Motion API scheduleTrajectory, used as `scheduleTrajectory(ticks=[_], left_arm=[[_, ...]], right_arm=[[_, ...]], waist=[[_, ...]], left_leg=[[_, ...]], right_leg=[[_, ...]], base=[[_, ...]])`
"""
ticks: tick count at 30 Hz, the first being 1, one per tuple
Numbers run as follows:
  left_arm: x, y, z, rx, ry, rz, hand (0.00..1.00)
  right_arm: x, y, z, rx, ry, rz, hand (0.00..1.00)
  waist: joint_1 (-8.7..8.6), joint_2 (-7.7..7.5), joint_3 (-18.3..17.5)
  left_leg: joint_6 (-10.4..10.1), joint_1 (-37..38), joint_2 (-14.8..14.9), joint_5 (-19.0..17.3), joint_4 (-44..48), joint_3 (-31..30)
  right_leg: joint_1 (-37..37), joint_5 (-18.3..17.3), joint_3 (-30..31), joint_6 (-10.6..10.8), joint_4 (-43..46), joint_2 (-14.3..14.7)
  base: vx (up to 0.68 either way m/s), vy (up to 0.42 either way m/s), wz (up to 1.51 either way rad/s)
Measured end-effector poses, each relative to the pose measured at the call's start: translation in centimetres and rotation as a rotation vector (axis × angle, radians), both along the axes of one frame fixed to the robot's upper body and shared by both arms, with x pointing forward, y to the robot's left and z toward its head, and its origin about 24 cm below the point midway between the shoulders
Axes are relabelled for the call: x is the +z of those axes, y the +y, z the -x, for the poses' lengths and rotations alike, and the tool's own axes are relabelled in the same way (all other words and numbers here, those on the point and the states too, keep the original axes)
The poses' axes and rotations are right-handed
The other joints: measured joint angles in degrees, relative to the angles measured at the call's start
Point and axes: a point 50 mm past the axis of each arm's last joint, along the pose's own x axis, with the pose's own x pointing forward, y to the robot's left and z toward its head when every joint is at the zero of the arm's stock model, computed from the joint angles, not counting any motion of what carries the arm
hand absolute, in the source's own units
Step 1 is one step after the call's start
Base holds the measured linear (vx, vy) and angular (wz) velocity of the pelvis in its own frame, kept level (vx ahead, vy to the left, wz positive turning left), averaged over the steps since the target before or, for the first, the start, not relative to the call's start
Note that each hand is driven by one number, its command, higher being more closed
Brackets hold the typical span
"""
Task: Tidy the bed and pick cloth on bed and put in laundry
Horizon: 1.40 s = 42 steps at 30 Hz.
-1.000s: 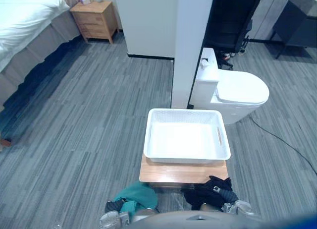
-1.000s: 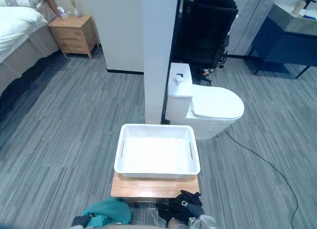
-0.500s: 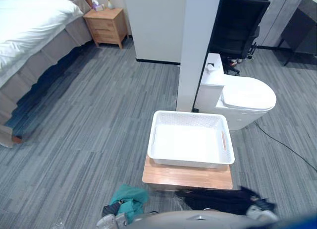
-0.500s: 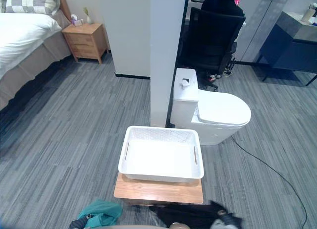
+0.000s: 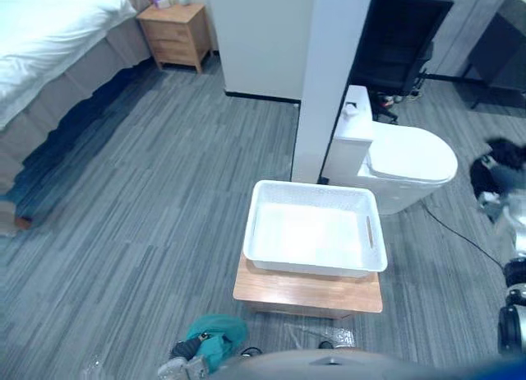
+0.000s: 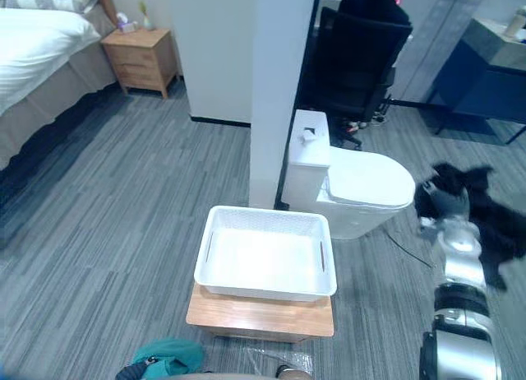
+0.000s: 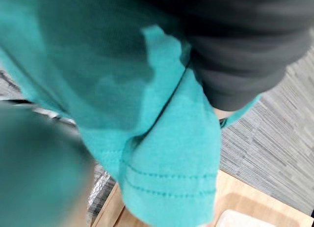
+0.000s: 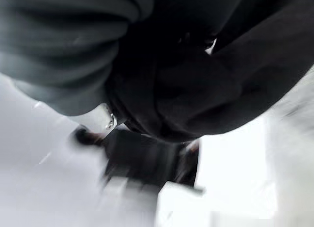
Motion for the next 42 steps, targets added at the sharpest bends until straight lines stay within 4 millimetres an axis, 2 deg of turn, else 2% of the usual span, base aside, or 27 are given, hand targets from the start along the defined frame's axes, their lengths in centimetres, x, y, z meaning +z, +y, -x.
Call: scheduleTrajectory(ticks=[3,5,9,14,18,21,24,28,40,42], left_arm=[[0.2,-0.4,0.2,-0.013,-0.008,-0.007,1.00],[0.4,-0.5,-0.6,-0.019,-0.039,-0.011,1.00],[0.8,-0.6,-1.3,-0.021,-0.072,-0.015,1.00],[0.8,-0.4,-1.3,0.009,-0.079,-0.034,1.00],[0.8,-0.4,-1.0,0.037,-0.088,-0.040,1.00],[0.5,-0.4,-0.4,0.045,-0.068,-0.042,1.00],[0.6,-0.3,-0.4,0.046,-0.077,-0.052,1.00],[0.6,-0.3,-0.6,0.044,-0.083,-0.053,1.00],[0.7,-0.4,-0.9,0.013,-0.097,-0.071,1.00],[0.7,-0.4,-1.0,0.007,-0.098,-0.071,1.00]], right_arm=[[1.8,3.4,-0.7,0.136,-0.091,0.038,1.00],[2.8,6.1,-1.0,0.230,-0.136,0.071,1.00],[3.3,8.8,-1.2,0.347,-0.132,0.130,1.00],[5.9,13.0,-2.5,0.485,-0.193,0.154,1.00],[8.5,14.8,-3.4,0.534,-0.253,0.203,1.00],[10.5,16.5,-3.7,0.590,-0.306,0.234,1.00],[11.7,17.7,-3.8,0.644,-0.335,0.263,1.00],[12.1,18.9,-3.9,0.689,-0.322,0.282,1.00],[9.8,23.2,-3.8,0.852,-0.234,0.157,1.00],[8.5,24.4,-3.6,0.884,-0.173,0.161,1.00]], waist=[[-0.41,0.01,0.0],[-0.80,-0.07,-0.1],[-0.53,-0.84,-0.6],[-0.07,-1.02,-0.8],[1.11,-0.85,-0.8],[1.19,-0.56,-1.1],[1.62,-0.36,-1.3],[2.60,-0.28,-1.4],[2.71,-0.16,-1.6],[2.71,-0.11,-1.6]], left_leg=[[0.0,0.1,0.0,0.0,0.0,0.0],[0.0,0.2,0.0,0.0,0.0,0.0],[0.0,0.1,-0.6,0.0,0.0,-0.2],[0.3,-0.1,-1.0,0.2,0.0,-0.3],[1.0,-0.2,-0.7,0.6,0.0,-0.7],[1.1,-0.7,-0.5,1.0,0.0,-1.4],[1.1,-0.9,-0.3,1.1,0.0,-1.4],[0.8,-1.0,0.0,1.2,0.0,-1.4],[0.8,-1.0,0.1,1.3,0.0,-1.2],[0.8,-0.9,0.2,1.3,0.0,-0.8]], right_leg=[[0.4,0.4,-0.1,-0.1,-0.5,0.0],[0.8,1.1,-0.1,0.1,-1.1,-0.1],[1.1,1.5,-0.1,0.7,-1.6,-0.7],[1.4,2.2,0.3,0.8,-2.4,-0.9],[1.7,2.4,0.3,0.5,-2.7,-0.4],[1.7,2.7,0.0,0.2,-3.4,-0.2],[1.8,2.9,-0.1,0.2,-3.7,0.1],[1.8,2.9,-0.1,0.0,-4.0,0.3],[2.0,2.9,0.1,0.0,-4.2,0.5],[2.0,3.0,0.3,0.0,-4.2,0.6]], base=[[0.01,0.001,0.00],[0.00,0.000,0.00],[-0.03,0.035,0.02],[-0.07,0.011,-0.01],[-0.04,-0.037,0.05],[-0.02,-0.035,0.07],[0.00,-0.008,0.02],[0.00,0.000,0.00],[0.00,-0.002,0.01],[0.00,-0.001,-0.05]])
